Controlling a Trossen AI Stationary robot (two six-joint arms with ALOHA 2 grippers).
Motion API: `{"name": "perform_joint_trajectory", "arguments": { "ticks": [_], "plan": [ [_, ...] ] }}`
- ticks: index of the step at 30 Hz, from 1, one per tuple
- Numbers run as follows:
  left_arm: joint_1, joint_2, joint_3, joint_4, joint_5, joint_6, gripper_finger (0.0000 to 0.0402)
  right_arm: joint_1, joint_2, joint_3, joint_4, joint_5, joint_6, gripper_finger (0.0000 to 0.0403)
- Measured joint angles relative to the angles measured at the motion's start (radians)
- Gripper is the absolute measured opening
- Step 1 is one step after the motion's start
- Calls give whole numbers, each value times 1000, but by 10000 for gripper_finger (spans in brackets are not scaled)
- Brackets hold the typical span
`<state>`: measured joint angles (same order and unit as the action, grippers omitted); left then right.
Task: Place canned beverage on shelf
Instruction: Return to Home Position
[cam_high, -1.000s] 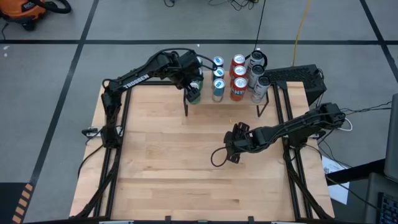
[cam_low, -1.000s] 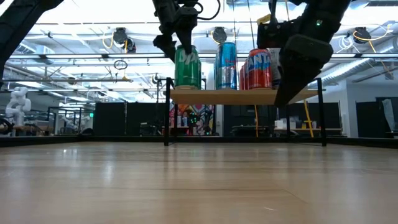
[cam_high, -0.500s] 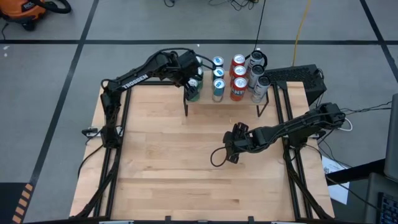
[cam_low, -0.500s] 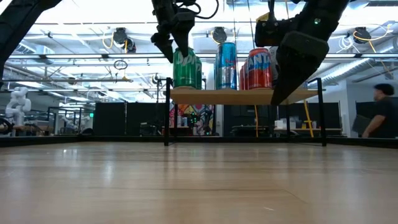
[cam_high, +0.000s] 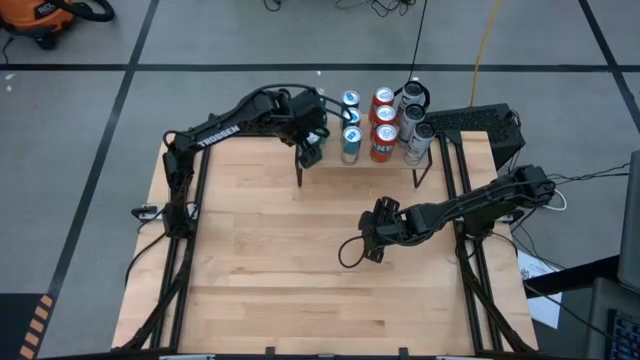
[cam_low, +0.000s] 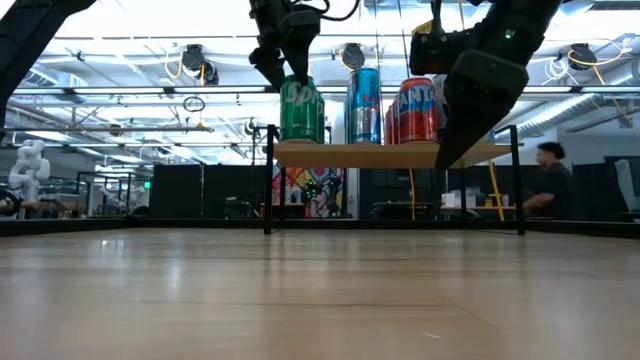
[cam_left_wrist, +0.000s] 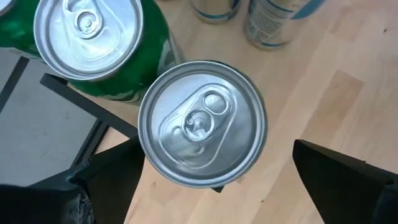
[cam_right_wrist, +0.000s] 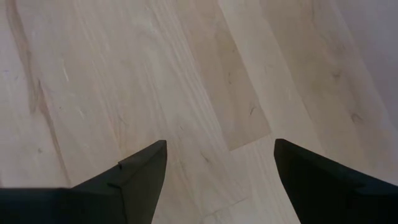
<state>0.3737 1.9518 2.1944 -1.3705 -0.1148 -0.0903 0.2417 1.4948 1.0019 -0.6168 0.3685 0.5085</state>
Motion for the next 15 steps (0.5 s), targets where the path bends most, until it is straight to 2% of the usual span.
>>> {"name": "perform_joint_trajectory", "arguments": {
  "ticks": [7,12,15],
  "plan": [
    [-3,-27,0,-34,-97,6,398,0,0,0,0,37,4,286],
    [-6,-90,0,-25,-127,19,398,0,0,0,6,165,25,286],
    [-18,-145,-1,-34,-134,22,398,13,0,1,10,296,68,286]
  ]
}}
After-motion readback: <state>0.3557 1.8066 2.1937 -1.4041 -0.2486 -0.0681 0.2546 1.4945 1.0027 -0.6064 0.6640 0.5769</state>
